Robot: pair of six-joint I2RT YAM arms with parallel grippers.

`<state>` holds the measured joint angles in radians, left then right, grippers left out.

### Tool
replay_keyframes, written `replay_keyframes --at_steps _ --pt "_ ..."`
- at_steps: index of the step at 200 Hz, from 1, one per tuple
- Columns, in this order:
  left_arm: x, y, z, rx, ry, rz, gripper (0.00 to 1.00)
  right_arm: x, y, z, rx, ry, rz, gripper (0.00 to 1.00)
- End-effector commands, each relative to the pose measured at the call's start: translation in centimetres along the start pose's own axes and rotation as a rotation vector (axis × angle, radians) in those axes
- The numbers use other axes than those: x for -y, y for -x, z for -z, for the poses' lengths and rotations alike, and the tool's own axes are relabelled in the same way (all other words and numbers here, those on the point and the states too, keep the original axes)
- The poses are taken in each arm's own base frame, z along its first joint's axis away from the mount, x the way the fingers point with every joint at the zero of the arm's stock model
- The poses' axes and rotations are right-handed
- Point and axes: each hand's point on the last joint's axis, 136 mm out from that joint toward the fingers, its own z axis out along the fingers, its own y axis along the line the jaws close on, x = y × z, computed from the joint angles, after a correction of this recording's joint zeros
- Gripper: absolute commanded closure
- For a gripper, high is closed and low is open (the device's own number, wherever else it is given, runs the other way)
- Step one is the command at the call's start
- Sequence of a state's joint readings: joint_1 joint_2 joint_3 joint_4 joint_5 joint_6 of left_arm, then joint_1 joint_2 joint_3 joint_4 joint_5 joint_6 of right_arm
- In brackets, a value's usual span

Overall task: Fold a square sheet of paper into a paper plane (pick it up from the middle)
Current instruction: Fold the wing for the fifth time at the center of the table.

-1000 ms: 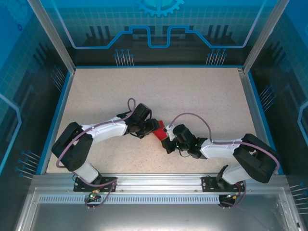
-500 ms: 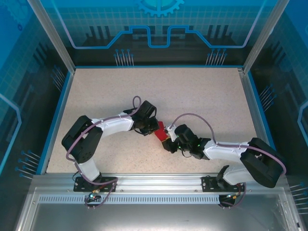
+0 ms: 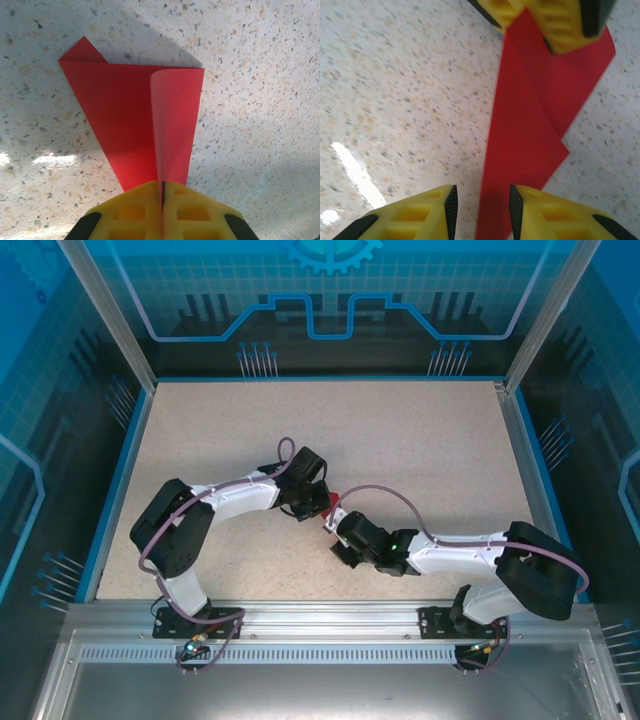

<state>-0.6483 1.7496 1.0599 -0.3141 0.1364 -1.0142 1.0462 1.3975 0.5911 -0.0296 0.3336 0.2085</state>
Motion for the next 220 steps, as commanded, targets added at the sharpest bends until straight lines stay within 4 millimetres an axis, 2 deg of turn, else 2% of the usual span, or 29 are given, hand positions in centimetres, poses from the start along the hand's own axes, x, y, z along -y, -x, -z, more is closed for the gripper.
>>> replay_keyframes --at_steps 1,15,39,54,89,133,142,152,220 --pt "0.3 -0.3 0.1 -0.027 0.01 -0.017 0.97 0.4 -0.4 0.2 -0.041 -0.043 -0.015 0.69" --pt "0.4 -0.3 0.2 -0.027 0.008 -0.019 0.97 -0.2 -0.8 0.3 -0.056 -0.03 -0.013 0.71" --pt "0.3 -0.3 0.1 -0.028 0.008 -0.02 0.97 -0.8 -1.1 0.2 -0.072 -0.015 -0.013 0.8" --pt "0.4 -0.4 0.1 -0.031 0.008 -0.022 0.98 -0.8 -1.2 0.0 -0.08 -0.027 -0.01 0.86" --pt "0.3 -0.4 0.2 -0.029 0.008 -0.022 0.98 -0.4 -1.1 -0.2 -0.091 -0.054 -0.014 0.92" --pt "0.3 -0.4 0.1 -0.033 0.008 -0.02 0.98 -0.8 -1.5 -0.5 -0.112 -0.016 -0.049 0.94" --pt "0.3 -0.5 0.1 -0.034 0.008 -0.019 0.98 -0.8 -1.4 -0.5 -0.11 -0.015 -0.05 0.92" --pt "0.3 -0.5 0.0 -0.035 0.008 -0.02 0.98 -0.7 -1.0 -0.3 -0.101 -0.02 -0.053 0.87" --pt "0.2 -0.6 -0.1 -0.04 0.015 -0.02 0.99 0.0 1.1 0.0 -0.046 -0.059 -0.047 0.83"
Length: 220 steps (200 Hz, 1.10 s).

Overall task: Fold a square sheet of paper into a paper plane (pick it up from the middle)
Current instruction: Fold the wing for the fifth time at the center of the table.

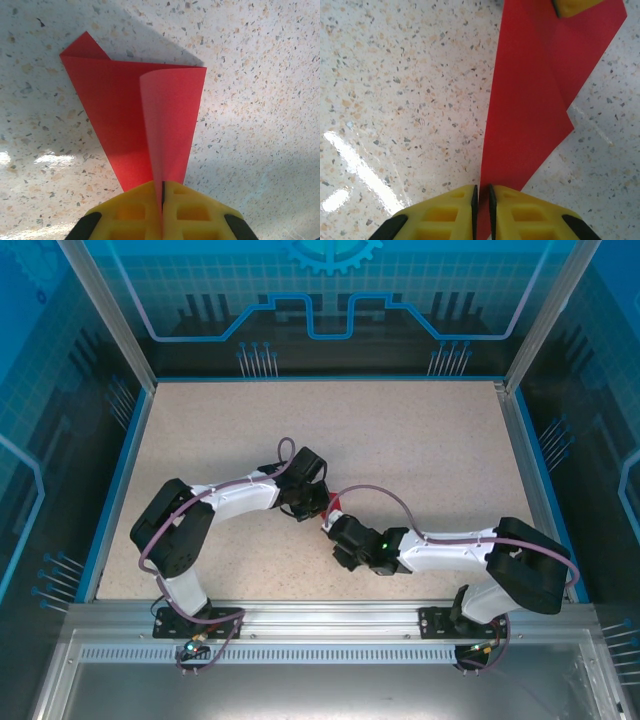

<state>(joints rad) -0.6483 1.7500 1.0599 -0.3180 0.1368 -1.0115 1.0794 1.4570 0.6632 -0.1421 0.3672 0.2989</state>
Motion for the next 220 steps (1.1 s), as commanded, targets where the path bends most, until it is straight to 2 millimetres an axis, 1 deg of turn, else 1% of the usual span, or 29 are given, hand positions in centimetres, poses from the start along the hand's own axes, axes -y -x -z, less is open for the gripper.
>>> replay_keyframes --at_steps 1,36,64,103,134,155,167,185,220 --pt "0.3 -0.5 -0.1 -0.037 0.012 -0.018 0.99 0.4 1.8 0.5 0.041 -0.026 -0.01 0.83" --pt "0.3 -0.5 -0.1 -0.038 0.012 -0.018 0.99 0.5 2.1 0.0 0.036 -0.032 -0.009 0.86" --pt "0.2 -0.6 -0.1 -0.04 0.013 -0.02 0.99 0.4 1.8 -0.5 0.02 -0.034 -0.011 0.87" --pt "0.3 -0.6 -0.1 -0.042 0.013 -0.021 0.99 0.6 1.5 -0.7 0.017 -0.044 -0.017 0.89" --pt "0.4 -0.6 0.0 -0.042 0.01 -0.021 1.0 0.6 1.4 -1.0 0.011 -0.044 -0.022 0.94" --pt "0.4 -0.6 0.1 -0.04 0.009 -0.022 0.99 0.9 1.1 -1.2 -0.001 -0.06 -0.03 0.96" --pt "0.5 -0.6 0.2 -0.041 0.007 -0.022 1.0 0.8 1.1 -1.2 0.001 -0.054 -0.03 0.94" --pt "0.5 -0.7 0.3 -0.042 0.007 -0.025 0.99 0.8 1.3 -1.1 0.006 -0.052 -0.031 0.87" --pt "0.4 -0.7 0.3 -0.041 0.009 -0.025 1.0 0.8 1.6 -1.1 0.014 -0.056 -0.025 0.85"
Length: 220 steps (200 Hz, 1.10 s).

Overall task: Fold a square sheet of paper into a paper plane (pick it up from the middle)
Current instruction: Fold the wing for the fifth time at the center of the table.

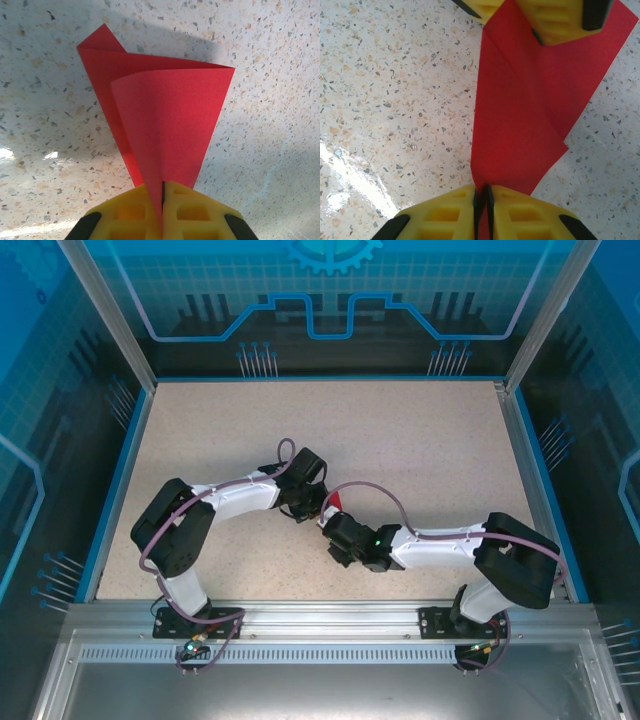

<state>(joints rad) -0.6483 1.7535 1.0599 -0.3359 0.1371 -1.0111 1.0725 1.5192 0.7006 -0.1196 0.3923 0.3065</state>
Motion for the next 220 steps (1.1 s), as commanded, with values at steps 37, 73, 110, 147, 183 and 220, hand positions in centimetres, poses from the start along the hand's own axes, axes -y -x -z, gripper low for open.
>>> replay_keyframes --at_steps 37,73,110,147,183,220 --pt "0.8 -0.4 0.5 -0.029 -0.01 -0.03 1.0 0.8 0.8 -0.2 0.014 -0.04 -0.016 0.84" --pt "0.9 -0.5 0.5 -0.03 -0.012 -0.032 1.0 1.1 0.9 -0.3 0.01 -0.065 -0.015 0.85" --pt "0.8 -0.5 0.5 -0.03 -0.011 -0.03 1.0 1.3 1.0 -0.3 0.015 -0.07 -0.018 0.9" --pt "0.7 -0.4 0.7 -0.025 -0.007 -0.032 0.93 0.9 1.0 -0.1 0.021 -0.041 -0.017 0.99" --pt "0.7 0.0 1.8 0.001 0.003 -0.052 0.62 -0.3 1.3 0.1 0.029 0.093 -0.057 1.0" --pt "0.9 1.0 4.7 0.081 0.006 -0.073 0.36 -0.9 1.6 0.5 0.046 0.254 -0.157 1.0"
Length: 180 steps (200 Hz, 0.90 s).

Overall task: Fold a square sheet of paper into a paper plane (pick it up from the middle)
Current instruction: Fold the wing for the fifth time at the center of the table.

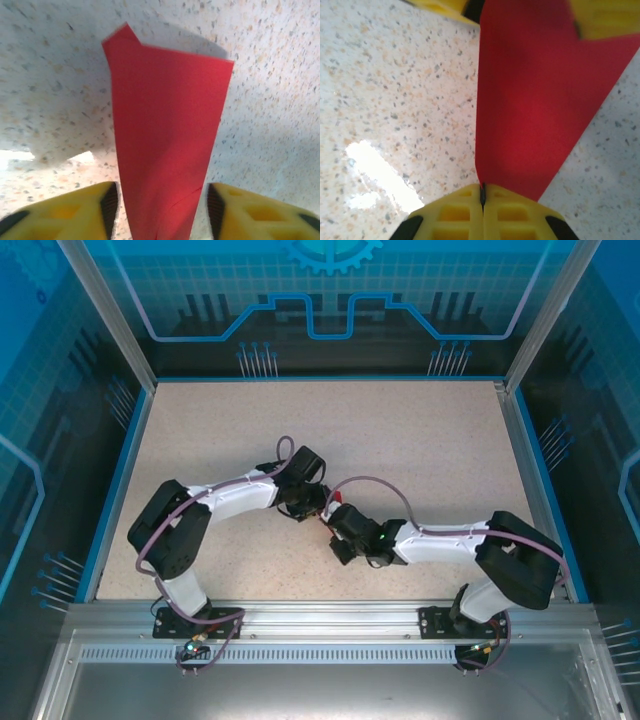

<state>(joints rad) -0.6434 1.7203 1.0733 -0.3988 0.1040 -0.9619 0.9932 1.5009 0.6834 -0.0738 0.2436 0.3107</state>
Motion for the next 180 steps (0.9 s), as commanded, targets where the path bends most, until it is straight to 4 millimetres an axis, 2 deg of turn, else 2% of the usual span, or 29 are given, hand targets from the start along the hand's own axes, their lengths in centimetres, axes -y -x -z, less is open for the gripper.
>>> replay_keyframes --at_steps 1,25,50,71,119,180 --pt "1.2 0.8 3.5 0.061 -0.022 -0.03 0.36 -1.2 1.0 0.6 0.038 0.149 -0.078 1.0" --pt "1.0 1.3 5.1 0.114 -0.024 -0.037 0.29 -0.7 1.3 1.0 0.067 0.244 -0.175 1.0" --pt "0.8 1.2 6.1 0.139 -0.045 -0.046 0.29 -0.2 1.5 1.4 0.094 0.354 -0.272 1.0" --pt "1.0 1.0 6.3 0.147 -0.086 -0.04 0.35 0.0 1.6 1.3 0.102 0.431 -0.335 1.0" --pt "1.0 0.0 5.3 0.116 -0.151 -0.033 0.54 0.8 1.6 1.0 0.128 0.536 -0.469 1.0" --pt "2.1 -1.2 3.9 0.077 -0.279 -0.053 0.64 2.3 0.3 -0.2 0.092 0.591 -0.663 1.0"
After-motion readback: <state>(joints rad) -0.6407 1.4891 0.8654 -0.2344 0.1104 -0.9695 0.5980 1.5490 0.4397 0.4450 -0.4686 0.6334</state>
